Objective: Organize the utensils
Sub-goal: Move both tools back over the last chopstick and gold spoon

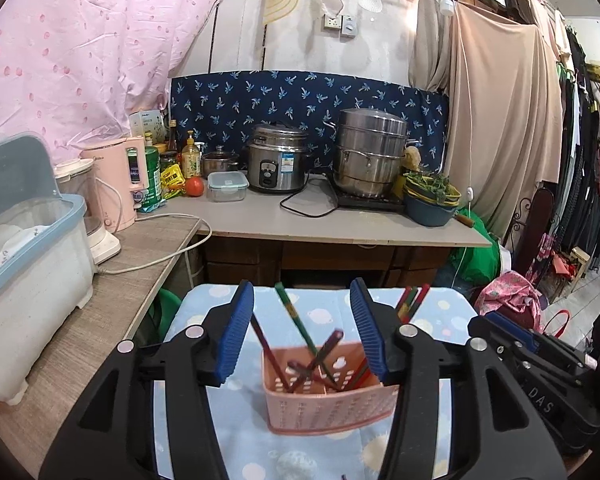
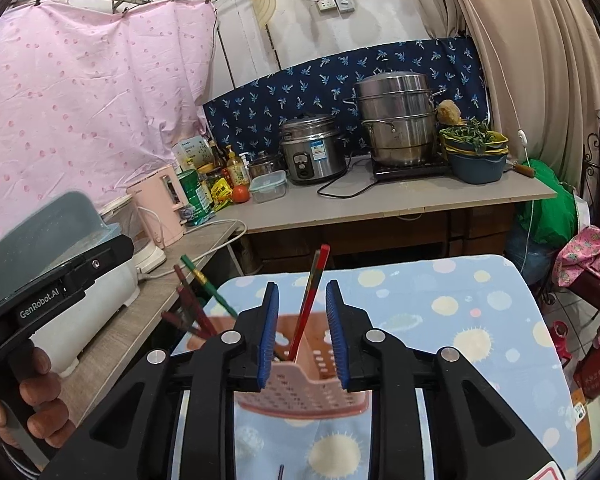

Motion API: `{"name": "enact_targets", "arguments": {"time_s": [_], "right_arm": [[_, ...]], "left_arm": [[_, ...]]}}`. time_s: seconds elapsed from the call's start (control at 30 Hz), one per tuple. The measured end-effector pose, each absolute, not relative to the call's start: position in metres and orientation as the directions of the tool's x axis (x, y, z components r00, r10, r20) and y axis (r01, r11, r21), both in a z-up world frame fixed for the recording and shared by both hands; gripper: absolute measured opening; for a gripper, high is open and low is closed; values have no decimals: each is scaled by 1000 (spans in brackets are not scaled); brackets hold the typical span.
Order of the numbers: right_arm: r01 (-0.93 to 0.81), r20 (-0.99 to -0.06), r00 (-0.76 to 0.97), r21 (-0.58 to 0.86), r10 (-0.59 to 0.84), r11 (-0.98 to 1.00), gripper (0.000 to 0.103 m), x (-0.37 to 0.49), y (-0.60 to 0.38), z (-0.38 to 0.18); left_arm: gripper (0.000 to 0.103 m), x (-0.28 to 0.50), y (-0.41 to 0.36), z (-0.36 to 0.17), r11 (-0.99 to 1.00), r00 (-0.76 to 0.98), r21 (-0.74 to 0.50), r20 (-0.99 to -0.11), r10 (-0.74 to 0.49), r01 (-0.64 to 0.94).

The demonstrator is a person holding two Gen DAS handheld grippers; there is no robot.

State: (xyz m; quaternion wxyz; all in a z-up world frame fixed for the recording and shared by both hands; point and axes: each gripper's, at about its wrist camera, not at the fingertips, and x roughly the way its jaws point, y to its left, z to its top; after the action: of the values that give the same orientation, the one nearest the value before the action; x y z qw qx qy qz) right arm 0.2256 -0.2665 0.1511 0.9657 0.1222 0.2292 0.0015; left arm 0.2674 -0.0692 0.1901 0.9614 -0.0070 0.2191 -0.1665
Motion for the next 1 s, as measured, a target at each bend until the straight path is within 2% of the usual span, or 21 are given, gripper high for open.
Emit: {"name": "enact_targets", "arguments": {"time_s": [0.23, 0.43, 0.6, 0.83, 1.0], "right_arm": [[43, -458, 887, 196, 53, 980, 31, 186, -253, 145], [43, -482, 875, 179, 50, 983, 35, 142, -240, 126], [48, -539, 841, 156, 44, 987, 35, 104, -225, 93], [25, -628, 778, 53, 14, 998, 35, 60, -193, 45], [13, -673, 739, 66, 36, 998, 35, 35, -176, 15]], "left_arm": [[48, 237, -57, 173, 950, 838, -51, -457, -297, 309], [48, 210, -40, 147, 950, 804, -71, -515, -297, 305], [48, 186, -26, 112, 957, 776, -68, -571, -269, 281], [48, 151, -13, 59, 957, 708, -90, -655, -266, 276], [48, 126, -7, 27, 959, 662, -112, -703, -260, 259]]}}
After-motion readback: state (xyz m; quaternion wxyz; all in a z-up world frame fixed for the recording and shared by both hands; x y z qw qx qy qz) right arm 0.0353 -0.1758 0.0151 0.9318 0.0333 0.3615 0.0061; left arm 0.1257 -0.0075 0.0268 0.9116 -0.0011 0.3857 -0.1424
